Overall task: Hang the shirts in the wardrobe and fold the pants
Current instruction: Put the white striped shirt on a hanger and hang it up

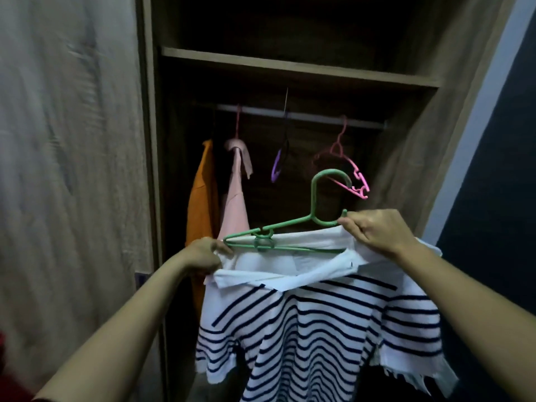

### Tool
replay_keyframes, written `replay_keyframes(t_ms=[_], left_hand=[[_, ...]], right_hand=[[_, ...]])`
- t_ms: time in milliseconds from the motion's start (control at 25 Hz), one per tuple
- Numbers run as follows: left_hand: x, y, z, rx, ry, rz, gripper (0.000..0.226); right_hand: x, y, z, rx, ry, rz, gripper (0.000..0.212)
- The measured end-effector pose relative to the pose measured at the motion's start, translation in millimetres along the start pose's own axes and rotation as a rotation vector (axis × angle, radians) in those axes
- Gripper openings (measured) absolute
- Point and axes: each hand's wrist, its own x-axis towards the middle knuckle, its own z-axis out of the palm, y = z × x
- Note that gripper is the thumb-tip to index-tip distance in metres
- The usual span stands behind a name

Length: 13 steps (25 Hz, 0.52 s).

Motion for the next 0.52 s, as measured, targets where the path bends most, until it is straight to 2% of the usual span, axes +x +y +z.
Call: replay_keyframes(t_ms=[120,240,320,440,520], left_hand=[[1.3,5.4,-13.8,0.021,0.128,-0.036,0.05],[-1.6,27.8,-20.9,0.157,0.285,0.007,0.049],[-2.9,51.8,-17.7,0.251,0.381,0.093,0.04],[-7.6,82.2,-2.7,0.342,0.402,0.316,0.017],[-17.2,85.2,-0.8,0.353,0.406,0.428,0.024]], right_hand=[[1.9,6.3,-2.3,0.108,-0.041,-0.017,0.067],[3.0,4.8,-5.3,0.092,-0.11,0.001,0.074],[7.4,-10.4,1.2,0.039,-0.184,0.028,0.078],[17.0,-27.8,5.8,0.106,-0.284,0.212,0.057],[17.0,-24.0,1.3,0.147,-0.227,0.286,0.062]])
